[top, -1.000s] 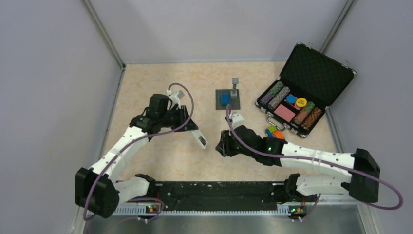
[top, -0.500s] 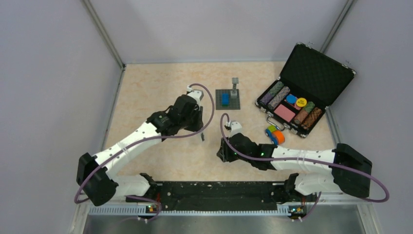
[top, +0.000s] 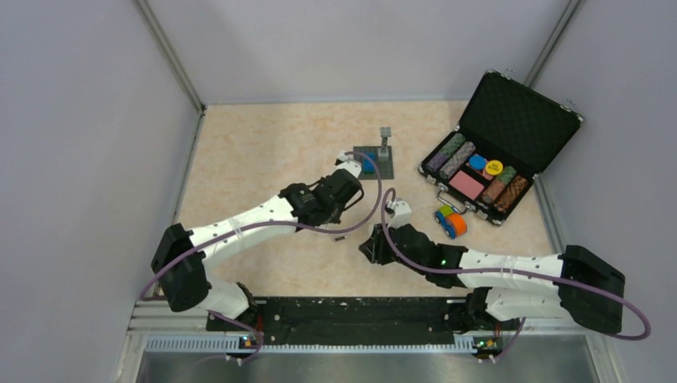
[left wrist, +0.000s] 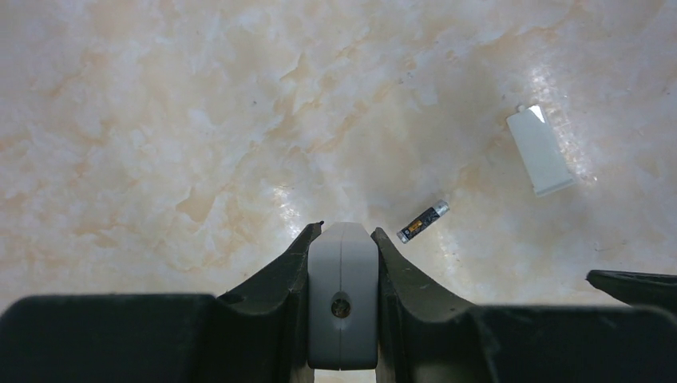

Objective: Load the batteries into the remote control

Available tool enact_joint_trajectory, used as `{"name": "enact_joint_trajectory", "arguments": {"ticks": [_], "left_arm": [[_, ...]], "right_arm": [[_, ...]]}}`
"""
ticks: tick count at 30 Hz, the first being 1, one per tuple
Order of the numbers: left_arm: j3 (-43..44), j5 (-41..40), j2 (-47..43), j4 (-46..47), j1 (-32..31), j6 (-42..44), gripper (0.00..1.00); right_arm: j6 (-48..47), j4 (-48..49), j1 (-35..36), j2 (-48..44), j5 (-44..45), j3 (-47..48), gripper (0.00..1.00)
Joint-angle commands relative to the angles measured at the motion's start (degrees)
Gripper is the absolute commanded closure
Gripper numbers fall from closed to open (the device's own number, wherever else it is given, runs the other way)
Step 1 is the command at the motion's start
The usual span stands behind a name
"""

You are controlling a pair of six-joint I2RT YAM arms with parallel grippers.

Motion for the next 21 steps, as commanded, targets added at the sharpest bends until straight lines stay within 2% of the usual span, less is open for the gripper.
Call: {"name": "enact_joint_trajectory", "arguments": {"ticks": [1, 5, 7, 12, 16, 21], "left_arm": [[2.28, -6.35, -0.93, -0.21, 0.06, -1.41, 1.00], [2.18, -8.08, -1.81, -1.77, 0.75, -4.45, 1.00], [2.07, -8.50, -3.09, -3.02, 2.09, -6.79, 1.00], [-0.97, -5.99, -10.78, -4.48, 9.66, -12.78, 1.00], [-5.02, -8.87, -20.02, -3.84, 14.78, -15.50, 1.00], [-4.84, -14.61, -25.69, -8.85, 18.28, -20.08, 1.00]], "right_arm": [[0.93, 1.40, -0.74, -0.63, 2.12, 0.16, 0.65], [3.49, -3.65, -0.73, 3.07, 3.29, 4.08, 0.61], [7.74, -8.40, -0.79, 5.55, 4.76, 8.28, 0.54], [19.91, -20.00, -0.76, 14.85, 3.30, 19.45, 0.49], [30.45, -23.36, -0.87, 20.99, -0.37, 24.03, 0.51], [41.89, -23.48, -2.04, 26.24, -5.99, 25.52, 0.54]]}}
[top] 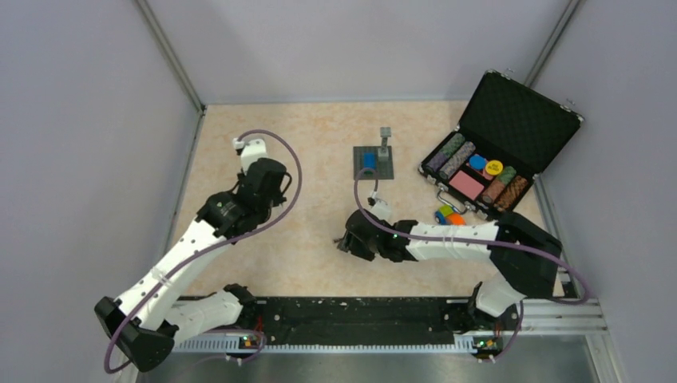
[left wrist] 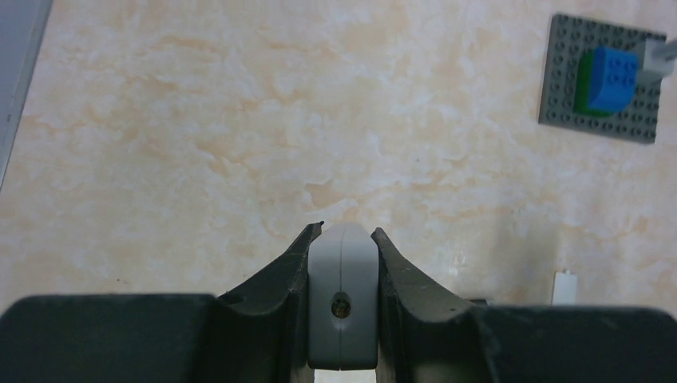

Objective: Load the batteries into the remote control

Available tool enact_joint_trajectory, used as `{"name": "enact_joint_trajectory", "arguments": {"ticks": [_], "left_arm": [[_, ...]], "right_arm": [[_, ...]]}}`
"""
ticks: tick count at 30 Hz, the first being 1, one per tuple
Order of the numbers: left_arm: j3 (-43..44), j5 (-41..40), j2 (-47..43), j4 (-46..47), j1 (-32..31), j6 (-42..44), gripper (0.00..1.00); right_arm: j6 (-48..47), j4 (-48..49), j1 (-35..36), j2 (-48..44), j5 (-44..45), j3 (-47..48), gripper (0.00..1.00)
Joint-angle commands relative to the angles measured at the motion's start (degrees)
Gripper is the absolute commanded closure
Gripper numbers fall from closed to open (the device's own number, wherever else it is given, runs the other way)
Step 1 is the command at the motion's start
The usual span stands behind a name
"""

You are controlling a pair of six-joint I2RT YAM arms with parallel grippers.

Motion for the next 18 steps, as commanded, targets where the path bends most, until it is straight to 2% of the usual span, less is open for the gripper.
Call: {"name": "enact_joint_trajectory", "arguments": {"ticks": [1, 10, 18], "left_arm": [[0.04, -6.41, -3.43, -3.27, 2.35, -5.36, 1.00], [-1.85, -10.84, -8.62, -2.08, 2.76, -0.95, 1.00], [-3.90, -11.92, -14.44, 0.36, 3.07, 3.35, 1.00]], "right_arm": [[14.43, -3.29, -2.02, 4.46, -6.54, 2.61, 0.55], [24.84, -2.04, -7.52, 9.96, -17.92, 6.30, 0.59], [30.41, -7.32, -10.57, 16.44, -20.80, 13.72, 0.59]]}}
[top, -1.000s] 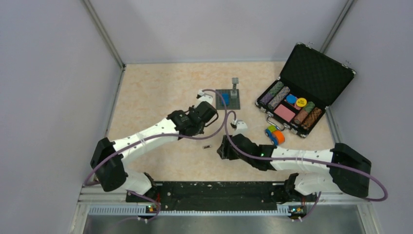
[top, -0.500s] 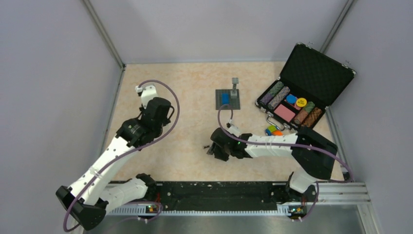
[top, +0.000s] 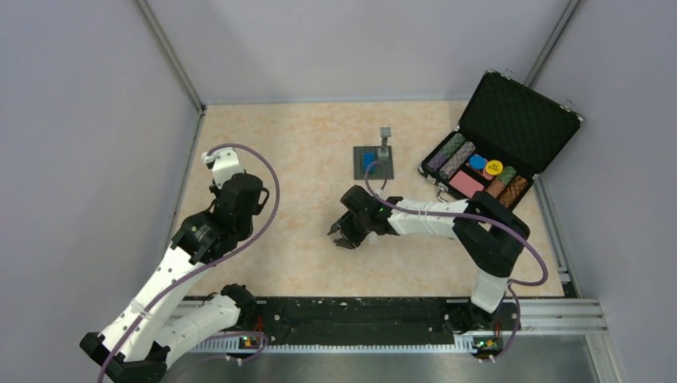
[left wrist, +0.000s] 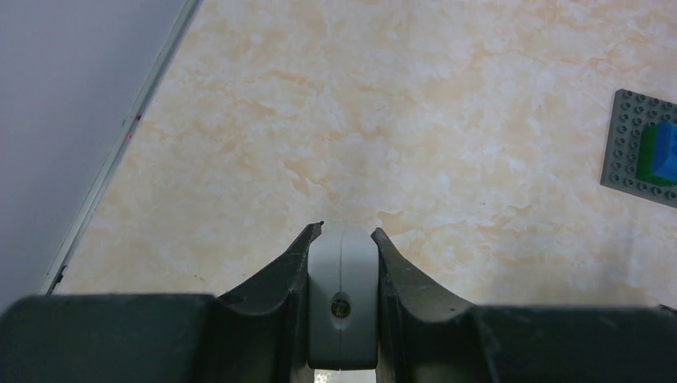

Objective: Load the batteries into the remote control

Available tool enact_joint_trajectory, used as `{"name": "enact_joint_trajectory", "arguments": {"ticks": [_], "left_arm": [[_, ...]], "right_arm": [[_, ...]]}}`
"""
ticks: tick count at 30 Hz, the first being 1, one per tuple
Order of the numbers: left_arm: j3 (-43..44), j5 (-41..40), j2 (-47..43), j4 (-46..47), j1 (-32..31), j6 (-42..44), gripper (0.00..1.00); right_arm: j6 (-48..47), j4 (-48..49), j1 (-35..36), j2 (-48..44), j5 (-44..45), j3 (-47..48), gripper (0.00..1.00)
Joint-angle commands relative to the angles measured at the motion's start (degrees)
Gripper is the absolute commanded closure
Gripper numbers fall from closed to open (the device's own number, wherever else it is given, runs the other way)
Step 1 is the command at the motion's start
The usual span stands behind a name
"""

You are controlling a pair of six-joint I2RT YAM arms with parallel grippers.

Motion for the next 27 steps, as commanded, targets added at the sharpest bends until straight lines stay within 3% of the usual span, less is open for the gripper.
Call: {"name": "enact_joint_trajectory", "arguments": {"ticks": [1, 27], "left_arm": [[-0.19, -1.69, -2.48, 3.11, 0.29, 2.46, 1.00], [-0.80, -1.64, -7.42, 6.69, 0.31, 5.93, 1.00]], "right_arm": [[5.83, -3.99, -1.53, 3.53, -2.93, 5.00, 0.59], [17.74, -12.09, -5.28, 8.38, -3.37, 7.10, 0.62]]}}
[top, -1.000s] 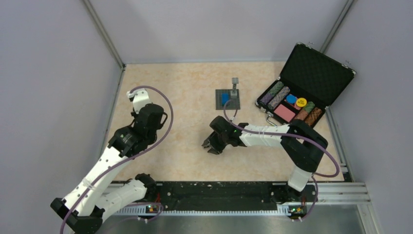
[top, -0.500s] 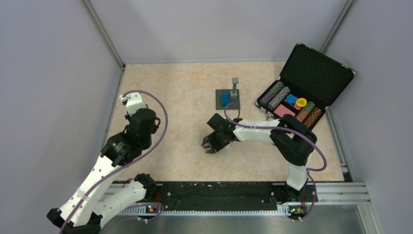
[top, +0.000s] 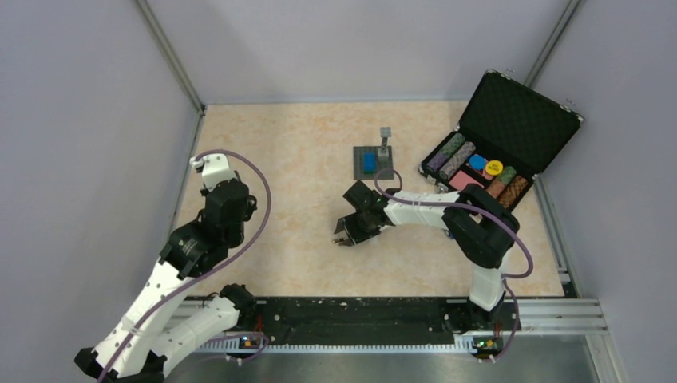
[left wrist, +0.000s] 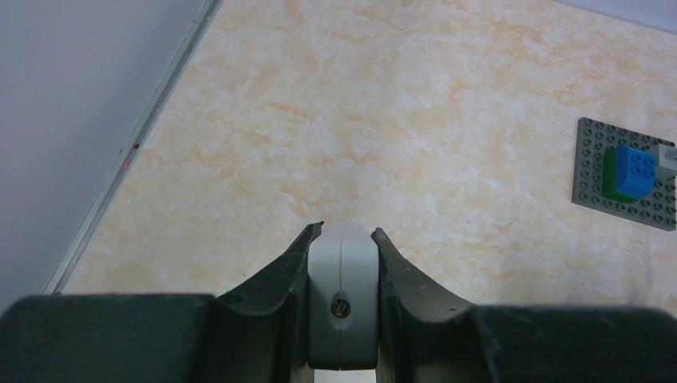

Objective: Load the batteries into the remote control

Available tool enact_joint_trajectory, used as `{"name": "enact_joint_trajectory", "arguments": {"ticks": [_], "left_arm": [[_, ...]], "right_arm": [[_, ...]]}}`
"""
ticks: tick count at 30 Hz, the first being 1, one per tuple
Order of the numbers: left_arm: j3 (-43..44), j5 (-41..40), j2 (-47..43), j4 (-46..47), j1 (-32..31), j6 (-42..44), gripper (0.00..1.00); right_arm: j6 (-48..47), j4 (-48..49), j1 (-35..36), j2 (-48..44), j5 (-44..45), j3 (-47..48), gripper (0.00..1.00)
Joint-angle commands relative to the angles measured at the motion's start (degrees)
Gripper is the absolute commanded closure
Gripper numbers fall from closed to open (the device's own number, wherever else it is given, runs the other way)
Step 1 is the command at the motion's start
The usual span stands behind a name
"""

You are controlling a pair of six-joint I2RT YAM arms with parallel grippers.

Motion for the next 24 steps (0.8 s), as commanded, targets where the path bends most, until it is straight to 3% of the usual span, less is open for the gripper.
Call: {"name": "enact_joint_trajectory", "arguments": {"ticks": [1, 24], "left_arm": [[0.44, -1.53, -1.10, 3.17, 0.23, 1.54, 1.00], [-0.71, -3.98, -3.03, 3.64, 0.32, 1.10, 1.00]], "right_arm": [[1.66, -3.33, -1.49, 2.57, 2.01, 2.31, 0.64], [-0.86, -12.80, -2.37, 5.59, 4.17, 6.93, 0.74]]}}
